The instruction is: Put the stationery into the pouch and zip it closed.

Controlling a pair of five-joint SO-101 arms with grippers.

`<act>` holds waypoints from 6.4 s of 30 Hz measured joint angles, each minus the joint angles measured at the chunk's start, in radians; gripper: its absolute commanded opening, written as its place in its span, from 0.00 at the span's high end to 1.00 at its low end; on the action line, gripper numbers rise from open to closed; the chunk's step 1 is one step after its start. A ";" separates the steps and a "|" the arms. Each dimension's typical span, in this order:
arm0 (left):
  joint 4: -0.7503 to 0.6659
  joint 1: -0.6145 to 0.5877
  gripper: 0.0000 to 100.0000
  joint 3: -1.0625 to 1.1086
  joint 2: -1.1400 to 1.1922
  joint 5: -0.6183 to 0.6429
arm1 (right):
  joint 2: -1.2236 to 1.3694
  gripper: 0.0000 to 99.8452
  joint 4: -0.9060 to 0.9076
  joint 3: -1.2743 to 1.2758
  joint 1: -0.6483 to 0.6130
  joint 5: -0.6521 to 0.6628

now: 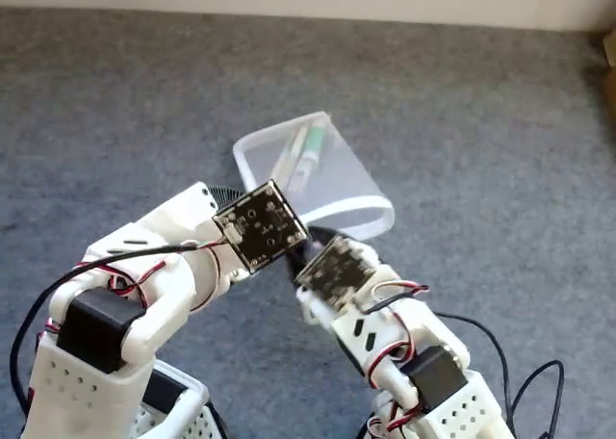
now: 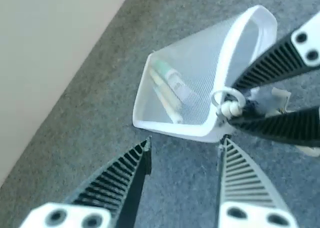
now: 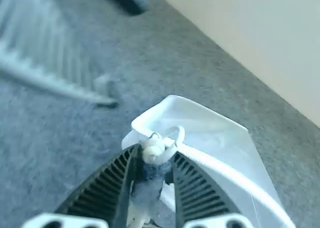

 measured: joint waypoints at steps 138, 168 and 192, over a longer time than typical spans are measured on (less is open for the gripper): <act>-0.169 0.052 0.99 0.578 -0.715 0.206 | -0.253 1.00 -0.255 0.020 0.474 -0.031; -0.209 0.043 0.99 0.671 -0.798 0.230 | -0.256 0.82 0.193 -0.138 0.052 -0.236; -0.209 0.043 0.99 0.671 -0.798 0.236 | -0.109 0.94 -0.080 0.012 0.054 -0.236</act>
